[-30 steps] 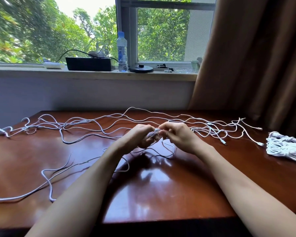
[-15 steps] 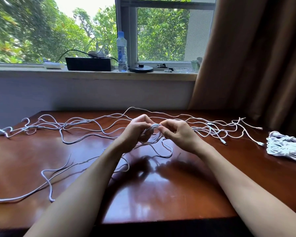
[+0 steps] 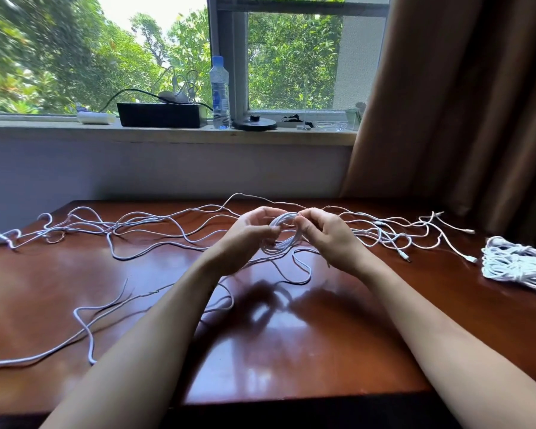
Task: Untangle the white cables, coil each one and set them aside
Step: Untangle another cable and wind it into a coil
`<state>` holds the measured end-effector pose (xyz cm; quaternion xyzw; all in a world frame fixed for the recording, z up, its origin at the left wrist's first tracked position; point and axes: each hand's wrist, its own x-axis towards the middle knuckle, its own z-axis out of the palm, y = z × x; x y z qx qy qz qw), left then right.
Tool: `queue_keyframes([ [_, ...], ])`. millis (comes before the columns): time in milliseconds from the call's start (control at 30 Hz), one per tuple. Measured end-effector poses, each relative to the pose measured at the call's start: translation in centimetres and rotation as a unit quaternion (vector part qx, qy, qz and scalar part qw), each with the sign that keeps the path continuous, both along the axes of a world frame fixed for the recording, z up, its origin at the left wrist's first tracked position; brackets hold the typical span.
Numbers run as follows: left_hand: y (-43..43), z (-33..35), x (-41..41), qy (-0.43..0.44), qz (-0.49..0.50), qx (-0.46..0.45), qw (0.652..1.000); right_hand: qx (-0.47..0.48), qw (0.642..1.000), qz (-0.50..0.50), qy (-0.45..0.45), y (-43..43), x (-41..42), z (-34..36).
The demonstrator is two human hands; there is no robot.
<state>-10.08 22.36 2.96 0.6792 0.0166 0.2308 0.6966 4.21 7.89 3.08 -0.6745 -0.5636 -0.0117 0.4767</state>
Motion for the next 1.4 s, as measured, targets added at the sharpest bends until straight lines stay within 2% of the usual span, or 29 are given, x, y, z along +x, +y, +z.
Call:
queue_keyframes([
  [167, 0.2, -0.5, 0.1, -0.015, 0.039, 0.099, 0.994, 0.006, 1.0, -0.006, 0.027, -0.1, 0.5, -0.1],
  [367, 0.4, -0.8, 0.6, -0.007, 0.082, 0.124, 0.989, 0.025, 0.996, -0.016, 0.079, -0.1, 0.7, 0.0],
  [600, 1.0, -1.2, 1.0, 0.021, 0.159, 0.117, 0.98, 0.034, 0.99, 0.012, 0.133, -0.2, 0.5, 0.1],
  [700, 1.2, -1.2, 0.9, 0.049, 0.153, 0.14, 0.977, 0.038, 0.985, 0.022, 0.165, -0.3, 0.4, 0.3],
  [867, 0.9, -0.8, 0.8, 0.047, 0.135, 0.114, 0.983, 0.047, 0.975, 0.026, 0.217, -0.4, -0.1, 0.7],
  [1400, 0.5, 0.0, 0.3, 0.043, 0.173, 0.079, 0.981, 0.058, 0.976, -0.007, 0.211, -0.5, 0.6, 0.6],
])
